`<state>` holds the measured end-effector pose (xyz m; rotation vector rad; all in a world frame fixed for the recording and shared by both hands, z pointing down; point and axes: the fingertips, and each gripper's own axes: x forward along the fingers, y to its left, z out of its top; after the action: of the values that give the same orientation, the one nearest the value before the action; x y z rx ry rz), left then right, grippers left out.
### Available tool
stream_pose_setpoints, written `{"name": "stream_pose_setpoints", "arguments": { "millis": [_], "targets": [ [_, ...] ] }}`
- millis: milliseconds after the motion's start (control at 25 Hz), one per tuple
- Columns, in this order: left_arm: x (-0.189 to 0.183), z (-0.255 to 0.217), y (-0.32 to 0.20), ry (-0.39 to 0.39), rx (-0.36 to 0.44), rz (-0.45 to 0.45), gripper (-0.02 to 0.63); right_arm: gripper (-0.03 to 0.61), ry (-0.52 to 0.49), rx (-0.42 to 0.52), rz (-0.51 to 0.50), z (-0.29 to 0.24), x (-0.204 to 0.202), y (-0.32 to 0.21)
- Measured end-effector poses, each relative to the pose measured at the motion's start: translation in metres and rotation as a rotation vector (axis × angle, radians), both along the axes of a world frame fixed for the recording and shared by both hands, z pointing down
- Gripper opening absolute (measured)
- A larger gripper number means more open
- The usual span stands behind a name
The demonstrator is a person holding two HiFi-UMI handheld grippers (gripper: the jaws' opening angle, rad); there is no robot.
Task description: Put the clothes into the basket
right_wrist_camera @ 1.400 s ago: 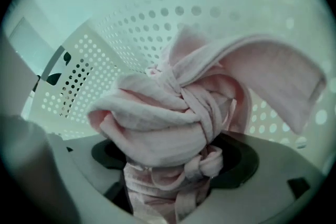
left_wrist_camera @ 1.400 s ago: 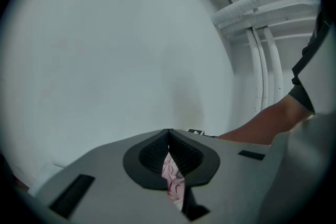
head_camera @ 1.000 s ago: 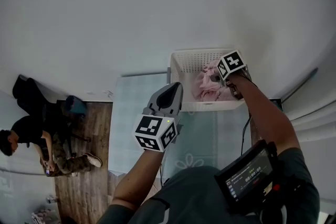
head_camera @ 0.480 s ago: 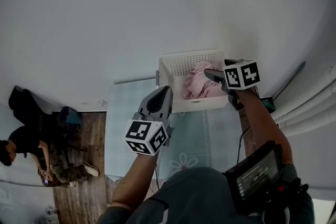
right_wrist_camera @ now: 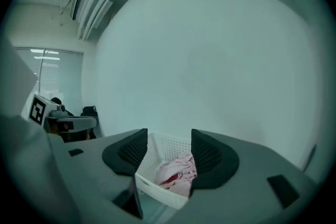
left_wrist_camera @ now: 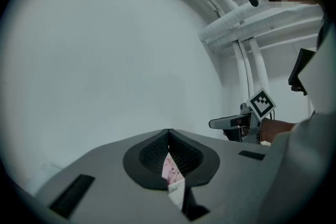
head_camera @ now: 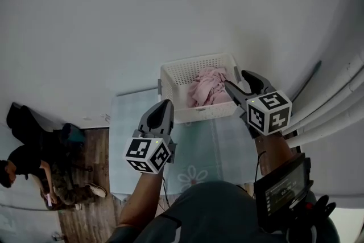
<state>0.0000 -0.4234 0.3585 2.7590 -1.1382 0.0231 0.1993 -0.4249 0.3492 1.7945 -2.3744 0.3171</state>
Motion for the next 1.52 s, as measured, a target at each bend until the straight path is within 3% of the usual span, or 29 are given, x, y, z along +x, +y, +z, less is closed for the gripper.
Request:
{"name": "stream_pose_setpoints", "arguments": {
  "millis": [120, 240, 440, 800, 1520],
  "targets": [
    [0.001, -0.001, 0.004, -0.014, 0.003, -0.011, 0.009, 0.225, -0.042, 0.028, 0.009, -0.006, 0.002, 0.012],
    [0.003, -0.006, 0.008, -0.01, 0.028, -0.016, 0.009, 0.103, -0.055, 0.071, 0.031, -0.013, 0.008, 0.022],
    [-0.002, -0.009, 0.012, 0.006, 0.044, -0.018, 0.009, 0.055, -0.057, 0.116, 0.016, -0.021, 0.002, 0.033],
    [0.003, -0.01, 0.017, 0.003, 0.052, -0.001, 0.009, 0.015, -0.054, 0.162, 0.022, -0.03, -0.001, 0.047],
    [-0.001, -0.02, 0.02, 0.007, 0.057, -0.008, 0.009, 0.014, -0.068, 0.17, 0.005, -0.035, -0.01, 0.05]
  ]
}}
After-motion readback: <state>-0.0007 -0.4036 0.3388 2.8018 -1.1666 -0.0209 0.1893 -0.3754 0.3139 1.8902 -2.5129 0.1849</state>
